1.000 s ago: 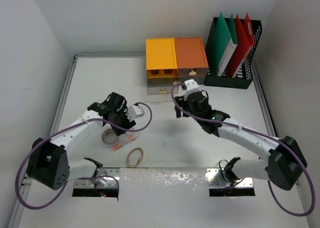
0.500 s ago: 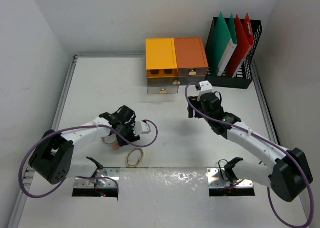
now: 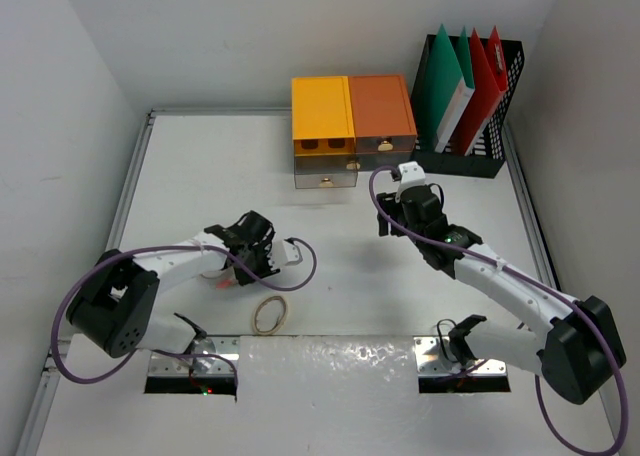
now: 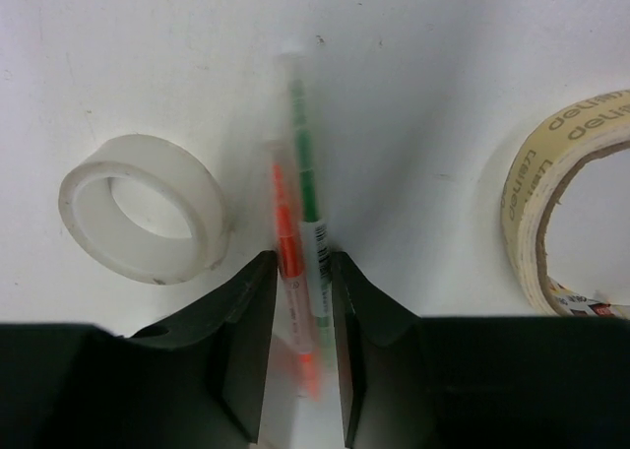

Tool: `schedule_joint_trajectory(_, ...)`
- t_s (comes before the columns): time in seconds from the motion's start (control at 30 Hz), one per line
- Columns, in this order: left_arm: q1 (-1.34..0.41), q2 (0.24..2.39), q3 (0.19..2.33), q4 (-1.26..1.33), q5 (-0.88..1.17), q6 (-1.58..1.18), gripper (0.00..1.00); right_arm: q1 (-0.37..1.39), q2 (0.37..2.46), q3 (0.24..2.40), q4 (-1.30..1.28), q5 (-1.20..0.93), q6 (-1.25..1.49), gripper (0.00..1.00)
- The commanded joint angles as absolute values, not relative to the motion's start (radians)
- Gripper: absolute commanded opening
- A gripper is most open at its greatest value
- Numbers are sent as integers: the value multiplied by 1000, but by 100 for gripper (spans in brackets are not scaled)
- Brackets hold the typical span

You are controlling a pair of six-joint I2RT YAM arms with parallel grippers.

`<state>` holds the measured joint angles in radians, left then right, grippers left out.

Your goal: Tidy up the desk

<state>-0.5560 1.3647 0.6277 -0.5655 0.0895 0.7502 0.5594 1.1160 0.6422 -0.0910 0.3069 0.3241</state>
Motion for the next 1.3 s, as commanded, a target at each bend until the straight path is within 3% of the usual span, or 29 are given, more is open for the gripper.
schedule_joint_trajectory(0.0,-558,1339,652,-574,101,747,26,561,1101,661,-69,328,302,66)
schedule_joint_trajectory(0.2,-511,1253,701,-610,191,752,34,561,1098,655,-71,339,293,66)
schedule_joint_trajectory(1.13,-451,1400,563,-491,84,713,29,561,1083,641,-71,359,267,66)
schedule_joint_trajectory(1.23,-453,1434,569,-489,100,701,23,561,1075,641,-72,359,265,66)
schedule_joint_trajectory(1.27,-453,1428,572,-497,113,703,11,563,1071,640,-74,359,262,66)
